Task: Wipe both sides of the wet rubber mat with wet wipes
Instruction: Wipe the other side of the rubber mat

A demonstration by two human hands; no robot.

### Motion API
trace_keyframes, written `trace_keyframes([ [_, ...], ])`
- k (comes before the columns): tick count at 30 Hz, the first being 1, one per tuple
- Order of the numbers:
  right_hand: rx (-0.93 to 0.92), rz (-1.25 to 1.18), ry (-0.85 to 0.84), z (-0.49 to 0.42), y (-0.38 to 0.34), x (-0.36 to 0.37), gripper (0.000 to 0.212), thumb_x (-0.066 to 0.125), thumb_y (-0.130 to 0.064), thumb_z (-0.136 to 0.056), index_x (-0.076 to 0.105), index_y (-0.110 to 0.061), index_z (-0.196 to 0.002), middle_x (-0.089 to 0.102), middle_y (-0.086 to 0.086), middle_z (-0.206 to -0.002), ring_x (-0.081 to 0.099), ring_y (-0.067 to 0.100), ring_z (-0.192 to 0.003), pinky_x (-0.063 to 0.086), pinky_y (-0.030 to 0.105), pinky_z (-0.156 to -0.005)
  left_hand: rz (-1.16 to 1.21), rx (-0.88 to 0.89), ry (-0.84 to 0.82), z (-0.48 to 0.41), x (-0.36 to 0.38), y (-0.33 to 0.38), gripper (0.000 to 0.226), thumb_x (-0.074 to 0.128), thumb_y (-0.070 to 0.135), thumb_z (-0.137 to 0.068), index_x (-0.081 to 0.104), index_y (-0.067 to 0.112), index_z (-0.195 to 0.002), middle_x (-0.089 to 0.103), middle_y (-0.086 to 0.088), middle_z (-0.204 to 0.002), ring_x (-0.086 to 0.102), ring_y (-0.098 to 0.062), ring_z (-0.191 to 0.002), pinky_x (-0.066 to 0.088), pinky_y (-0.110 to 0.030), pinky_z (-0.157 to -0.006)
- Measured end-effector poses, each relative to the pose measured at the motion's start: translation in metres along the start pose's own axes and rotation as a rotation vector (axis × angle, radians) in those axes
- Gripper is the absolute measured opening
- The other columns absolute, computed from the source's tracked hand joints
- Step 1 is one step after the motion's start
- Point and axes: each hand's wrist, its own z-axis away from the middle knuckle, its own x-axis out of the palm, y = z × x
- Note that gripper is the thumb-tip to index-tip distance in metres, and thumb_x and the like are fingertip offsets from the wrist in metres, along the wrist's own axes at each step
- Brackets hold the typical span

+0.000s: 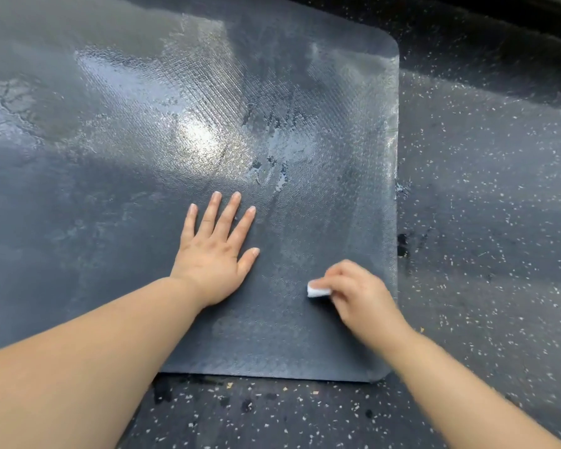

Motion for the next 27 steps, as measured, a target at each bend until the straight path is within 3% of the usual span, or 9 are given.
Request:
trace_keyframes([
  [2,0.038,0.021,0.114,-0.036,0.009,-0.016,0.031,0.061,0.018,-0.069,0.075,-0.005,-0.086,0.064,0.015,-0.082,0.063,0.029,-0.078,0.036,0.017,-0.074,-0.007,0.000,-0.016,-0.001,-0.001,0.000,0.062,-0.007,0.060,-0.082,-0.030,0.033,-0.133,-0.033,0.008,-0.145,-0.024,-0.023,-0.142,-0.029,-0.043,-0.104],
  [5,0.235,0.062,0.319,-0.103,0.028,-0.031,0.030,0.052,0.009,-0.083,0.072,-0.004,-0.102,0.062,0.020,-0.100,0.058,0.032,-0.097,0.031,0.016,-0.080,-0.016,-0.006,-0.055,-0.002,-0.003,-0.001,0.068,-0.006,0.061,-0.082,-0.024,0.032,-0.141,-0.024,0.005,-0.155,-0.025,-0.023,-0.141,-0.028,-0.043,-0.105],
  [9,0.383,0.055,0.357,-0.136,0.035,-0.016,0.027,0.050,-0.002,-0.090,0.070,-0.008,-0.107,0.061,0.015,-0.110,0.055,0.030,-0.105,0.035,0.023,-0.090,-0.007,-0.005,-0.121,-0.004,-0.007,-0.002,0.073,-0.003,0.062,-0.081,-0.017,0.033,-0.147,-0.024,0.005,-0.156,-0.025,-0.021,-0.141,-0.023,-0.044,-0.108],
  [11,0.324,0.059,0.347,-0.119,0.020,-0.004,0.026,0.052,0.002,-0.086,0.072,-0.007,-0.099,0.063,0.017,-0.103,0.058,0.033,-0.099,0.041,0.032,-0.088,-0.009,-0.001,-0.129,-0.005,-0.007,-0.002,0.072,-0.001,0.062,-0.082,-0.017,0.033,-0.147,-0.024,0.005,-0.155,-0.026,-0.021,-0.141,-0.023,-0.044,-0.108],
  [13,0.167,0.057,0.332,-0.080,0.001,0.011,0.021,0.058,0.007,-0.078,0.074,-0.004,-0.087,0.064,0.021,-0.088,0.061,0.037,-0.084,0.048,0.040,-0.078,-0.011,0.002,-0.126,-0.006,-0.007,-0.002,0.071,0.002,0.061,-0.085,-0.016,0.033,-0.147,-0.024,0.005,-0.155,-0.025,-0.021,-0.141,-0.022,-0.044,-0.109],
  [16,0.023,0.036,0.246,-0.006,-0.031,0.038,0.017,0.057,0.002,-0.077,0.073,-0.006,-0.077,0.062,0.015,-0.076,0.058,0.033,-0.068,0.046,0.032,-0.065,-0.002,-0.007,-0.127,-0.005,-0.008,-0.002,0.070,0.010,0.060,-0.089,-0.014,0.033,-0.148,-0.024,0.005,-0.156,-0.025,-0.021,-0.141,-0.020,-0.045,-0.110],
  [21,-0.092,-0.108,0.055,0.043,-0.043,0.042,0.030,0.060,0.013,-0.067,0.075,-0.008,-0.082,0.062,0.008,-0.076,0.060,0.027,-0.068,0.044,0.023,-0.068,0.010,0.029,-0.117,0.006,-0.014,-0.006,0.068,0.021,0.057,-0.093,-0.005,0.032,-0.150,-0.017,0.002,-0.158,-0.020,-0.022,-0.143,-0.016,-0.042,-0.113],
  [24,0.134,-0.110,0.271,-0.005,-0.016,0.014,0.035,0.056,0.019,-0.070,0.074,-0.004,-0.090,0.062,0.015,-0.084,0.061,0.027,-0.081,0.038,0.016,-0.076,0.058,0.010,-0.073,0.037,-0.015,-0.005,0.061,0.032,0.052,-0.096,0.014,0.030,-0.150,-0.001,-0.003,-0.159,-0.009,-0.026,-0.146,-0.010,-0.043,-0.115],
  [27,0.333,-0.024,0.389,-0.058,0.022,-0.011,0.027,0.054,0.007,-0.084,0.072,-0.005,-0.100,0.060,0.017,-0.097,0.057,0.031,-0.094,0.035,0.017,-0.082,0.110,-0.011,-0.033,0.075,-0.015,-0.001,0.061,0.030,0.050,-0.090,0.041,0.020,-0.142,0.029,-0.013,-0.152,0.020,-0.036,-0.142,0.011,-0.053,-0.115],
])
